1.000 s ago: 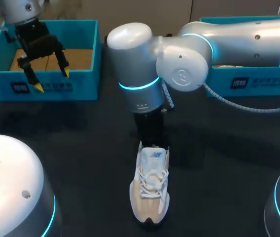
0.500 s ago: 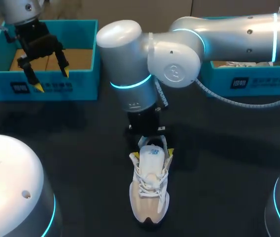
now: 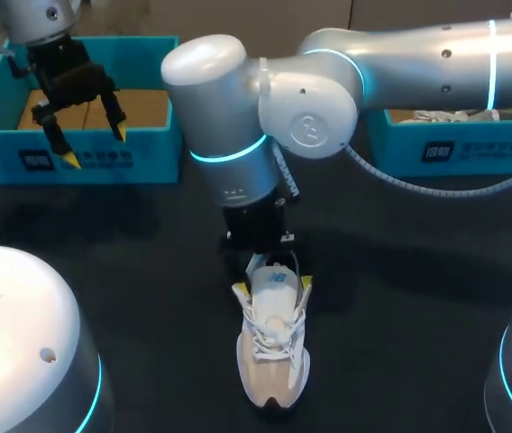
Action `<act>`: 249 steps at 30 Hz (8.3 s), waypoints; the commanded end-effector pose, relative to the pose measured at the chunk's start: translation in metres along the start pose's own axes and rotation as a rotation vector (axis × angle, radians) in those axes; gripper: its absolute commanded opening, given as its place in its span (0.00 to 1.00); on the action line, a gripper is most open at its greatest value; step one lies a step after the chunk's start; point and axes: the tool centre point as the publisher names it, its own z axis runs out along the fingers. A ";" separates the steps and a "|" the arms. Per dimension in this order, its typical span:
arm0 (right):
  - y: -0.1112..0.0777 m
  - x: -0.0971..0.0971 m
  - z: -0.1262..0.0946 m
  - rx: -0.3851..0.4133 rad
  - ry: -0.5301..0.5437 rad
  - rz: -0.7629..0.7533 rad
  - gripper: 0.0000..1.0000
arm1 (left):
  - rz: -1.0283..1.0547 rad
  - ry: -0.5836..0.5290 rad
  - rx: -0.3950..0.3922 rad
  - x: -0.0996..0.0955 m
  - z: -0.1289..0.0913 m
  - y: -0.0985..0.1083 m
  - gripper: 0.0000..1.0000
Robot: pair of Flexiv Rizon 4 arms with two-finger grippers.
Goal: Take the shoe out of the shoebox, open the shoe tongue, remove and reinsert the insole, then place the shoe into the shoebox
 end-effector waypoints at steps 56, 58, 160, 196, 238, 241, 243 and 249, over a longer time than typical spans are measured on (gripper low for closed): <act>-0.010 -0.011 0.004 -0.172 0.109 -0.104 0.24 | 0.000 0.000 -0.002 0.000 0.000 0.000 1.00; -0.005 -0.010 0.008 -0.172 0.126 -0.114 0.22 | 0.000 0.000 -0.002 0.000 0.000 0.000 1.00; 0.141 -0.010 0.009 -0.452 -0.085 -1.522 0.97 | 0.000 0.000 -0.002 0.000 0.000 0.000 1.00; 0.151 -0.042 -0.026 -0.484 -0.209 -1.579 0.00 | 0.000 0.000 -0.002 0.000 0.000 0.000 1.00; 0.232 -0.173 -0.150 -0.437 -0.487 -1.739 0.00 | 0.000 0.000 -0.002 0.000 0.000 0.000 1.00; 0.247 -0.205 -0.168 -0.485 -0.521 -1.774 0.00 | 0.000 0.000 -0.002 0.000 0.000 0.000 1.00; 0.250 -0.213 -0.171 -0.508 -0.521 -1.782 0.00 | 0.000 0.000 -0.002 0.000 0.000 0.000 1.00; 0.250 -0.213 -0.171 -0.508 -0.521 -1.782 0.00 | 0.000 0.000 -0.002 0.000 0.000 0.000 1.00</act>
